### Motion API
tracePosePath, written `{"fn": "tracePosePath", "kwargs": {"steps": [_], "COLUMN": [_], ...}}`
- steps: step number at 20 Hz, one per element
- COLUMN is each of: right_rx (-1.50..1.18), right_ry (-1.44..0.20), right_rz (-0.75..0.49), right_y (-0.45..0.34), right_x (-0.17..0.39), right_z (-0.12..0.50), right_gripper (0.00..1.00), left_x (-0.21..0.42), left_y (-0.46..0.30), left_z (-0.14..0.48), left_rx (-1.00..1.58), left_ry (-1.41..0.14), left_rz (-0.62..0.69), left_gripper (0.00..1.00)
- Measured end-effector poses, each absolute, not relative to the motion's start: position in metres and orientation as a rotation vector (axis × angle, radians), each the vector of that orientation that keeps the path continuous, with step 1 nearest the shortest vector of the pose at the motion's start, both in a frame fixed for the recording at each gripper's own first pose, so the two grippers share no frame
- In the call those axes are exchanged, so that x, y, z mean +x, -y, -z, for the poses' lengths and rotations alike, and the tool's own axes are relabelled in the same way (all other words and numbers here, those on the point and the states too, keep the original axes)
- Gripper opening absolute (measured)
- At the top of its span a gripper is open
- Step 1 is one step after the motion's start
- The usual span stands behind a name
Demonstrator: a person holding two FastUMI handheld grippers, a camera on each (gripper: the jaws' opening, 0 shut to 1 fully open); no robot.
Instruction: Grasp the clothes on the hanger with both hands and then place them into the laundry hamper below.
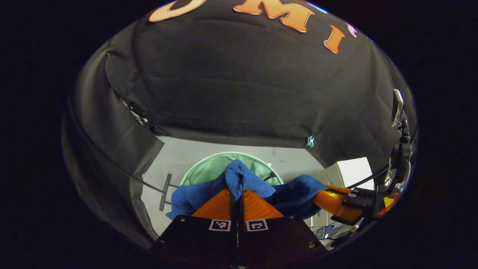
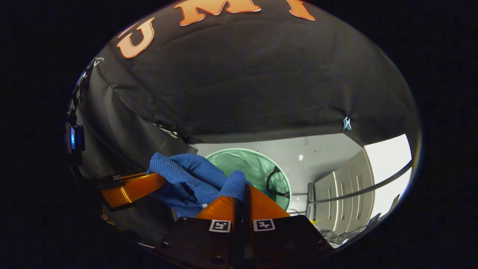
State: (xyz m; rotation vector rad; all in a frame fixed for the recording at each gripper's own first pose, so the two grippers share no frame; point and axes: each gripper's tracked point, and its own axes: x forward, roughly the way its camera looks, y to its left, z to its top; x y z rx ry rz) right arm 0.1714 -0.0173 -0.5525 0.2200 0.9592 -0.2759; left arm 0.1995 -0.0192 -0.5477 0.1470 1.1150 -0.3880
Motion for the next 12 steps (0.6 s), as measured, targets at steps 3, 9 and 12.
{"fn": "tracePosePath", "kwargs": {"steps": [3, 9, 12], "right_rx": [0.226, 0.244, 0.247], "right_ry": [-1.023, -1.141, -1.18], "right_rz": [0.299, 0.366, 0.399], "right_y": [0.021, 0.023, 0.028], "right_x": [0.165, 0.149, 0.133], "right_z": [0.591, 0.638, 0.648], "right_gripper": [0.08, 0.08, 0.09], "left_x": [0.195, 0.175, 0.167], "left_y": [0.013, -0.001, -0.011], "left_z": [0.582, 0.634, 0.636], "left_rx": [0.155, 0.218, 0.255], "left_ry": [-1.191, -1.331, -1.366], "left_rz": [0.358, 0.3, 0.275], "left_gripper": [0.02, 0.02, 0.04]}}
